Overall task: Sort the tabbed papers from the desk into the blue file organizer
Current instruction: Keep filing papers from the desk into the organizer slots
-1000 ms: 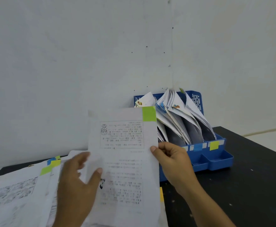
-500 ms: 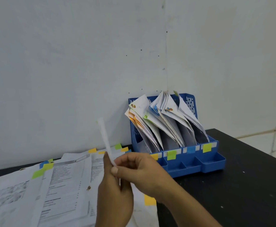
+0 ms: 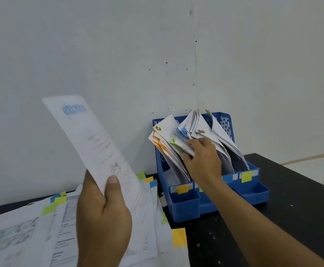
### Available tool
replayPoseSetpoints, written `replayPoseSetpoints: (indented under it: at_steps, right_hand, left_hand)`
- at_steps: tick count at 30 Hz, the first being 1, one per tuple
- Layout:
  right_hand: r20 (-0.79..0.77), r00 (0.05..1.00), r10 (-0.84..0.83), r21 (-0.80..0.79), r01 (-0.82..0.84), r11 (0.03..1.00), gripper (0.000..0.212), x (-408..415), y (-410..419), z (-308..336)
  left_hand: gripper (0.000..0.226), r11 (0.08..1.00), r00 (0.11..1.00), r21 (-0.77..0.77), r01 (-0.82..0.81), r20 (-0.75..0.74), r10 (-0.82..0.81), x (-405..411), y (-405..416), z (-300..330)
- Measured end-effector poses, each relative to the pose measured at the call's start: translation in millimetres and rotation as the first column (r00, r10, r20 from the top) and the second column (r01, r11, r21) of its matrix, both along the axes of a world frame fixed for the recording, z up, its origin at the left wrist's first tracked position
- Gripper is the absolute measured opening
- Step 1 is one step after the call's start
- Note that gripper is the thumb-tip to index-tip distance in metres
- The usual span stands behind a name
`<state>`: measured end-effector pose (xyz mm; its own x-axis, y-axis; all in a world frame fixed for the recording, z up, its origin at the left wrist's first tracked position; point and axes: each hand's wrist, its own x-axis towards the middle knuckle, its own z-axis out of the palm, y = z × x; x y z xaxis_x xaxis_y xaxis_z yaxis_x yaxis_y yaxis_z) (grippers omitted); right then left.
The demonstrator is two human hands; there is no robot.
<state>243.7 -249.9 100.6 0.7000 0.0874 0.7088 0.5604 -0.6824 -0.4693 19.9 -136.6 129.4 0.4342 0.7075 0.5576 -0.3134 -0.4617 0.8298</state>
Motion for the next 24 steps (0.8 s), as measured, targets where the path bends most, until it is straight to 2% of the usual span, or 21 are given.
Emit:
replayPoseSetpoints:
  at_steps: [4, 7, 12, 20, 24]
  right_hand:
    - [-0.039, 0.999, -0.032, -0.137, 0.026, 0.990, 0.053, 9, 6, -1]
    - [-0.042, 0.996, -0.085, -0.189, 0.076, 0.979, 0.049, 12, 8, -2]
    - [-0.045, 0.998, -0.049, -0.048, 0.047, 0.998, 0.025, 17, 2, -2]
    - [-0.108, 0.994, -0.029, -0.029, 0.026, 0.999, 0.025, 29, -12, 19]
    - [-0.134, 0.991, 0.004, 0.057, 0.004, 0.998, 0.021, 35, -20, 27]
  left_hand:
    - [0.034, 0.999, 0.998, 0.043, 0.031, 0.054, -0.033, -1, 5, 31]
    - [0.033, 0.996, 0.992, 0.056, 0.073, 0.101, -0.079, 6, 8, 51]
    - [0.032, 0.979, 0.969, 0.089, 0.185, 0.151, -0.196, 22, 6, 87]
    - [0.034, 0.918, 0.896, 0.123, 0.376, 0.204, -0.394, 52, -12, 134]
    - [0.035, 0.930, 0.926, 0.186, 0.318, 0.147, -0.347, 83, -21, 126]
